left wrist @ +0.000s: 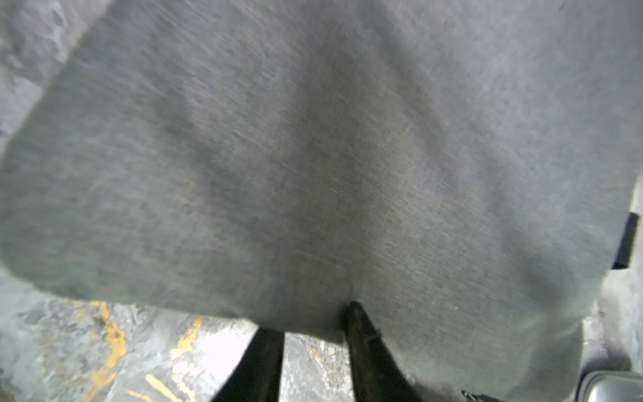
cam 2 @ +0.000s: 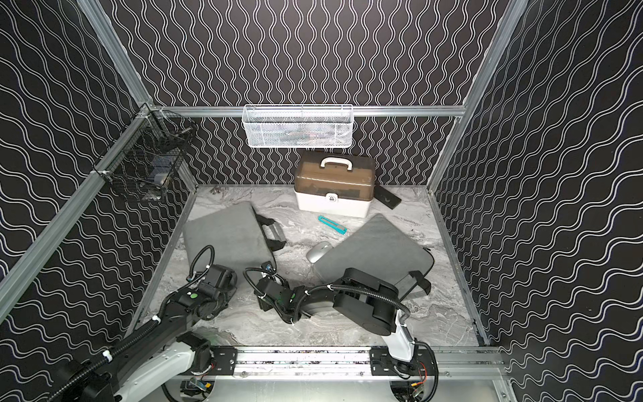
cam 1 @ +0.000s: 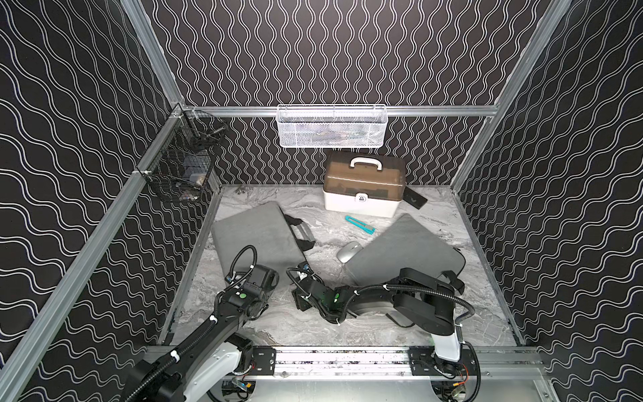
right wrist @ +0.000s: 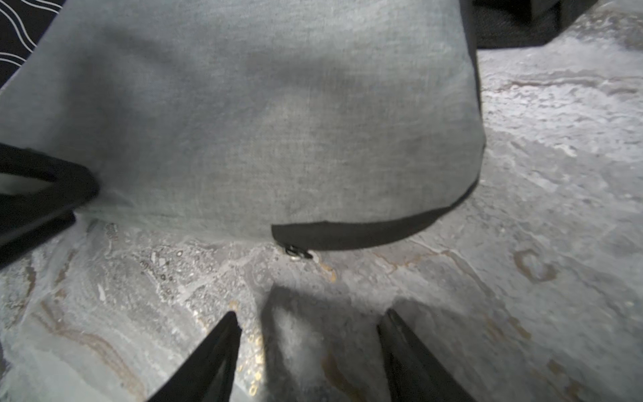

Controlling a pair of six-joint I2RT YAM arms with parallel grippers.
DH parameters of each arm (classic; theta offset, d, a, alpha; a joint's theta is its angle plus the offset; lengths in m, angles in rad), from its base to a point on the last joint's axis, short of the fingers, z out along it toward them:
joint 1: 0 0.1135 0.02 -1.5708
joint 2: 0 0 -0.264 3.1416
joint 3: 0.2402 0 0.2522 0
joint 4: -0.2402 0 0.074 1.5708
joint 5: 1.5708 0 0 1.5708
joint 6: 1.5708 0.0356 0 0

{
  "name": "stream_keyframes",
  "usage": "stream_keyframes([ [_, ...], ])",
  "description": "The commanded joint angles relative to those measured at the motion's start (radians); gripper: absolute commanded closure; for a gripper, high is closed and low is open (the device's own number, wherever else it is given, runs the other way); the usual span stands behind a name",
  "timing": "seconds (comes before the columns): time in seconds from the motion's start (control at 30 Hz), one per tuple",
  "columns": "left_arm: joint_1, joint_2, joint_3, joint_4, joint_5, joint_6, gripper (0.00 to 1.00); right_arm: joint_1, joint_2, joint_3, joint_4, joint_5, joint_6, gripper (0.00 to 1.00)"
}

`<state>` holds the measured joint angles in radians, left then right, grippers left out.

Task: Put the mouse into the laptop bag
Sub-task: Zip the zipper on the zippered laptop bag.

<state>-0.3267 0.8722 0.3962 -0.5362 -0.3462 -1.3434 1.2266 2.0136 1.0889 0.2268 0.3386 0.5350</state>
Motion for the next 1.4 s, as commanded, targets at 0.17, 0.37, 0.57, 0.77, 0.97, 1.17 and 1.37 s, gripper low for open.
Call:
stream_keyframes([
  [0.17, 0.001, -0.018, 0.062, 0.013, -0.054, 0.038, 0.89, -0.028, 0.077, 0.037, 0.05, -0.069, 0.002, 0.34],
  [0.37, 0.001, -0.012, 0.084, -0.003, -0.038, 0.047, 0.92, -0.039, 0.153, 0.157, -0.009, -0.038, 0.002, 0.34],
  [0.57, 0.002, -0.012, 0.073, -0.019, -0.058, 0.033, 0.92, -0.045, 0.165, 0.176, -0.069, 0.006, 0.002, 0.35],
  [0.77, 0.002, -0.016, 0.076, -0.022, -0.059, 0.033, 0.92, -0.05, 0.141, 0.125, -0.049, 0.024, -0.018, 0.36],
  [0.97, 0.003, -0.023, 0.077, -0.031, -0.06, 0.033, 0.93, -0.069, 0.156, 0.159, -0.054, 0.012, -0.041, 0.52],
  [1.17, 0.003, -0.021, 0.07, -0.028, -0.06, 0.027, 0.93, -0.07, 0.164, 0.189, -0.063, -0.012, -0.056, 0.72],
  [1.37, 0.003, -0.006, 0.065, -0.039, -0.082, 0.021, 0.94, -0.07, 0.127, 0.136, -0.043, -0.024, -0.046, 1.0],
])
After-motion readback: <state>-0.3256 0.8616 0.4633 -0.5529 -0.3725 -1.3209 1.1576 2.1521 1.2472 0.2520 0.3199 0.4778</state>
